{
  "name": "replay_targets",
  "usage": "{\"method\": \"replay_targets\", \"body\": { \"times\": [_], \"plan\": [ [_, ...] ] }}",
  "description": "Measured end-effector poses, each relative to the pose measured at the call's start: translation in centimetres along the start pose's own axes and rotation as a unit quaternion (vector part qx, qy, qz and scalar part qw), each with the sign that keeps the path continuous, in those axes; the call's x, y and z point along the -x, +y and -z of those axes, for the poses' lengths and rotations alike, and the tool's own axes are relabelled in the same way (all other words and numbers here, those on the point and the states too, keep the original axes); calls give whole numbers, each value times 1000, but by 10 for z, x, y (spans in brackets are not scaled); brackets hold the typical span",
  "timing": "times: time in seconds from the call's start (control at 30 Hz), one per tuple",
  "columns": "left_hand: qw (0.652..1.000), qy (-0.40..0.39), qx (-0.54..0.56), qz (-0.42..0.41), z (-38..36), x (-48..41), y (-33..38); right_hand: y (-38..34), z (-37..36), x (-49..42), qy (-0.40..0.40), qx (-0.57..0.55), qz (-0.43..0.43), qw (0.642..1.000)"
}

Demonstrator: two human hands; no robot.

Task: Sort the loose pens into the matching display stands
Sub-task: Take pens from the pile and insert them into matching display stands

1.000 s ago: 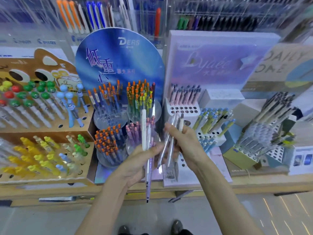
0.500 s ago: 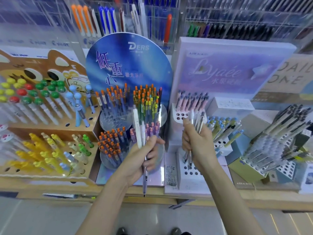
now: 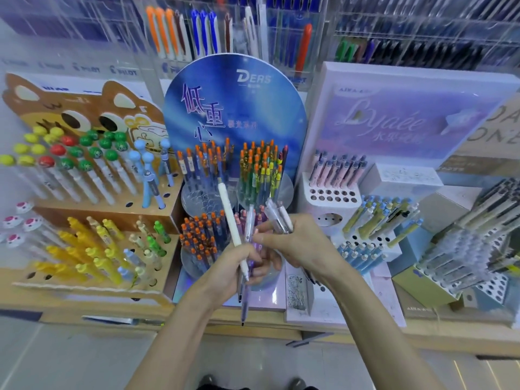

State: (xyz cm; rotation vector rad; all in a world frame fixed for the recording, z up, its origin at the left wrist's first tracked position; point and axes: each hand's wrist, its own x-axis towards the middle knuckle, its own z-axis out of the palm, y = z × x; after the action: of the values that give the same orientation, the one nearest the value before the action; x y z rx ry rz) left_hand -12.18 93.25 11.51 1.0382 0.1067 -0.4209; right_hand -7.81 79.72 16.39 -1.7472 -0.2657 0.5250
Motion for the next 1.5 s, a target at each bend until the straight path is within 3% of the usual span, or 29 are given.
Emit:
{"method": "replay_targets", "body": {
  "times": [0.13,0.23,0.33,0.47,0.67,0.9,1.07,1.33,1.5],
  "plan": [
    [999,29,-27,-23,8,2,-3,1,0,1,16,-35,-16,999],
    [996,53,-72,0,22,8,-7,1,10,2,84,-75,17,994],
    [989,69,-134,1,33,16,-11,0,16,0,143,-67,52,986],
    [979,91,-182,-34,39,22,-14,-1,9,-3,159,-67,52,984],
    [976,103,-190,-5,55,32,-20,16,-10,-3,173,40,3,984],
    [963,183,-194,-45,65,43,-19,23,-24,4,246,128,57,959],
    [965,173,-188,-60,74,51,-12,27,-33,4,321,147,78,932],
    [971,143,-181,-59,87,55,-9,53,-53,7,349,181,72,917],
    [973,133,-181,-57,90,60,-8,52,-61,7,371,266,137,879]
  ]
}}
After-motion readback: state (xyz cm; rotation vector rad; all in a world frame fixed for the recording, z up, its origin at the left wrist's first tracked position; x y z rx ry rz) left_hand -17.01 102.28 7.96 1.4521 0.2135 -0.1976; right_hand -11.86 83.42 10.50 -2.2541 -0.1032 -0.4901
